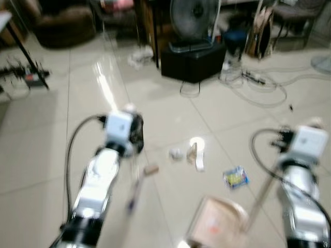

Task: Sweep floor

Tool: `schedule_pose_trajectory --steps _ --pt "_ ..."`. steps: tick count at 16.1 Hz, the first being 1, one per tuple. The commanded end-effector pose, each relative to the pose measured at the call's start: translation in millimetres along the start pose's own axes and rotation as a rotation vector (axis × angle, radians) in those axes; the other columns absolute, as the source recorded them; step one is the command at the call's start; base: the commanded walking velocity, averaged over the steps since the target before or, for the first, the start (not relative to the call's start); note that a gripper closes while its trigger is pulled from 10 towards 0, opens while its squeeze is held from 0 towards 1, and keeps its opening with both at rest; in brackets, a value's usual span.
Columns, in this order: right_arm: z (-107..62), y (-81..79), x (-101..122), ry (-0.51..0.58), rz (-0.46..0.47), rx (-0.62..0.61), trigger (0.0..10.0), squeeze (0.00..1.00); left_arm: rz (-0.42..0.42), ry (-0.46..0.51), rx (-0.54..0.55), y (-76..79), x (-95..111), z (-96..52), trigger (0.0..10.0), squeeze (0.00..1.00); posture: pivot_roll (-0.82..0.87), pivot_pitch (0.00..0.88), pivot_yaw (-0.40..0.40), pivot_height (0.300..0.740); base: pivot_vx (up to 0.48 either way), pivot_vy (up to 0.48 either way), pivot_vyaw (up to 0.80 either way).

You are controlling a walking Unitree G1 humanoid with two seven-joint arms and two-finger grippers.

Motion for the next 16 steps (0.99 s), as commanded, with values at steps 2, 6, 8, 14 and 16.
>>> schedule_pose_trajectory --steps 2,6,8,14,16 --pt "0.4 -14.1 9 0.038 0.027 0.035 10.0 0.0 0.037 0.02 0.034 -14.2 4 -1.6 10.0 0.0 -0.01 0.025 0.05 0.74 0.285 0.0 0.0" --pt "0.5 -14.9 12 0.055 0.01 0.041 10.0 0.0 0.024 0.023 0.039 -14.5 4 1.9 10.0 0.0 -0.02 0.028 0.058 0.74 0.285 0.0 0.0" --pt "1.0 -16.3 14 0.061 0.009 0.047 10.0 0.0 0.027 0.028 0.04 -15.4 6 2.3 10.0 0.0 -0.02 0.032 0.057 0.74 0.285 0.0 0.0" --pt "5.4 -22.0 17 0.073 -0.044 0.083 10.0 0.0 0.037 0.023 0.048 -16.9 4 1.8 10.0 0.0 -0.02 0.037 0.055 0.74 0.286 0.0 0.0" --pt "5.6 -23.7 17 0.078 -0.07 0.093 10.0 0.0 0.043 0.02 0.046 -17.2 3 1.1 10.0 0.0 -0.02 0.037 0.054 0.74 0.287 0.0 0.0"
Point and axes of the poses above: a point about 5 cm out from each wrist's last joint towards the gripper, its own z axis pointing out of the wrist towards the gripper, its own x axis along the axis of the wrist's last joint, y = z × x, the point moved 5 cm from there along z, pointing out of the wrist towards the gripper, and after that the axes turned 10 degrees about z, right-handed, at the moved point
